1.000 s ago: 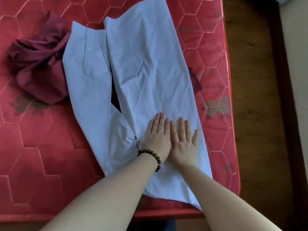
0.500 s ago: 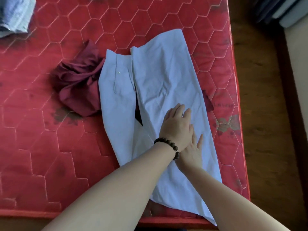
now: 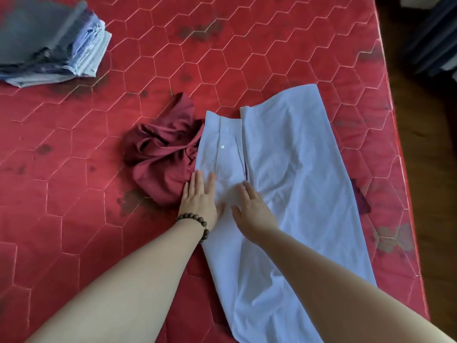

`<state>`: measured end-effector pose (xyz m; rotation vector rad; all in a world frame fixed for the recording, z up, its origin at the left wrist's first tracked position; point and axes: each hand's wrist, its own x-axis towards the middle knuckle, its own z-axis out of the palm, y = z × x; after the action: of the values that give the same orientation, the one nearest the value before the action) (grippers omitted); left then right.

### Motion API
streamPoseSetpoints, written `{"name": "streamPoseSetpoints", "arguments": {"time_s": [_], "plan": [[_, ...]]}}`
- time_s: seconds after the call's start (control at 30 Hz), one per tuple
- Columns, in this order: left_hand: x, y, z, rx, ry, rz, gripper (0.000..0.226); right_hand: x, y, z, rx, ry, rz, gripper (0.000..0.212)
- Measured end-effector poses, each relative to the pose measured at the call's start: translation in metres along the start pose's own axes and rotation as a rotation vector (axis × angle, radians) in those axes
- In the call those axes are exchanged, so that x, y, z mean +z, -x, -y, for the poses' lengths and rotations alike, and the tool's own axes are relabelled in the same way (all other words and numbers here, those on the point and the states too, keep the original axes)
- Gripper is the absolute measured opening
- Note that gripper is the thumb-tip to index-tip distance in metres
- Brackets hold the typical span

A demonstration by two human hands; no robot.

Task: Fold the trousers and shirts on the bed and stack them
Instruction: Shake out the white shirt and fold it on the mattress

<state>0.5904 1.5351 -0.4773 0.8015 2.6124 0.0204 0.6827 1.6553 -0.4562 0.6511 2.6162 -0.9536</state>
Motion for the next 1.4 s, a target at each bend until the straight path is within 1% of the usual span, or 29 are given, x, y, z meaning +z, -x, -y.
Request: {"name": "streamPoseSetpoints", "arguments": {"time_s": [0.07, 0.17, 0.27, 0.33, 0.4, 0.47, 0.53, 0.6, 0.63, 0.67, 0.7, 0.77, 0.8, 0.83, 0.87, 0.9, 0.97, 1.0, 1.03, 1.07, 1.13, 1.17, 1.27, 1.4], "plan": [[0.010, -0.002, 0.006, 0.015, -0.025, 0.013, 0.084, 0.004, -0.010, 0.006, 0.049, 0.015, -0.034, 0.059], [0.023, -0.001, 0.012, 0.024, -0.053, -0.044, 0.083, 0.004, -0.026, 0.011, 0.114, -0.012, -0.134, 0.060], [0.028, -0.001, 0.013, 0.033, -0.039, -0.084, 0.082, 0.001, -0.044, 0.021, 0.211, -0.180, -0.192, 0.054], [0.026, -0.001, 0.012, 0.042, -0.013, -0.087, 0.079, -0.002, -0.056, 0.028, 0.297, -0.309, -0.241, 0.044], [0.023, 0.000, 0.014, 0.057, 0.063, -0.089, 0.075, -0.006, -0.066, 0.035, 0.391, -0.385, -0.265, 0.039], [0.014, -0.002, 0.017, 0.075, 0.226, -0.105, 0.065, -0.011, -0.071, 0.039, 0.476, -0.495, -0.260, 0.040], [-0.004, -0.004, 0.015, 0.084, 0.428, -0.165, 0.045, -0.016, -0.070, 0.044, 0.502, -0.587, -0.261, 0.025], [-0.022, -0.005, 0.010, 0.053, 0.630, -0.313, 0.027, -0.020, -0.069, 0.050, 0.462, -0.585, -0.257, 0.012], [-0.032, -0.005, 0.006, -0.002, 0.738, -0.369, 0.024, -0.023, -0.066, 0.055, 0.419, -0.558, -0.248, 0.010], [-0.042, -0.006, 0.002, -0.068, 0.865, -0.375, 0.025, -0.025, -0.063, 0.059, 0.345, -0.519, -0.251, 0.009], [-0.053, -0.006, -0.002, -0.141, 1.012, -0.333, 0.026, -0.026, -0.058, 0.066, 0.251, -0.480, -0.255, 0.009], [-0.071, -0.009, -0.006, -0.294, 1.327, -0.194, 0.028, -0.025, -0.049, 0.079, 0.059, -0.338, -0.239, 0.014], [-0.077, -0.011, -0.004, -0.354, 1.429, -0.146, 0.031, -0.020, -0.044, 0.085, -0.022, -0.285, -0.212, 0.018], [-0.082, -0.011, -0.001, -0.392, 1.467, -0.113, 0.037, -0.016, -0.039, 0.089, -0.081, -0.212, -0.188, 0.018], [-0.084, -0.011, 0.003, -0.416, 1.479, -0.080, 0.044, -0.012, -0.035, 0.095, -0.113, -0.194, -0.168, 0.018], [-0.085, -0.009, 0.009, -0.440, 1.490, -0.049, 0.052, -0.009, -0.031, 0.102, -0.172, -0.108, -0.157, 0.020], [-0.086, -0.004, 0.022, -0.492, 1.558, -0.018, 0.058, -0.004, -0.025, 0.106, -0.270, -0.058, -0.151, 0.030], [-0.085, -0.002, 0.029, -0.515, 1.606, -0.030, 0.053, 0.000, -0.020, 0.109, -0.328, -0.046, -0.120, 0.039], [-0.084, 0.000, 0.036, -0.524, 1.643, -0.059, 0.047, 0.003, -0.017, 0.110, -0.372, 0.030, -0.125, 0.046], [-0.083, 0.003, 0.044, -0.533, 1.652, -0.096, 0.042, 0.007, -0.013, 0.112, -0.404, 0.059, -0.125, 0.048], [-0.080, 0.008, 0.060, -0.547, 1.590, -0.182, 0.042, 0.016, -0.003, 0.115, -0.447, 0.060, -0.108, 0.052], [-0.078, 0.011, 0.068, -0.544, 1.546, -0.223, 0.042, 0.022, 0.002, 0.118, -0.464, 0.073, -0.083, 0.059], [-0.074, 0.028, 0.091, -0.535, 1.483, -0.325, 0.034, 0.040, 0.019, 0.123, -0.470, 0.138, 0.042, 0.079], [-0.066, 0.058, 0.128, -0.647, 1.437, -0.454, 0.015, 0.066, 0.044, 0.128, -0.408, 0.206, 0.137, 0.091]]}}
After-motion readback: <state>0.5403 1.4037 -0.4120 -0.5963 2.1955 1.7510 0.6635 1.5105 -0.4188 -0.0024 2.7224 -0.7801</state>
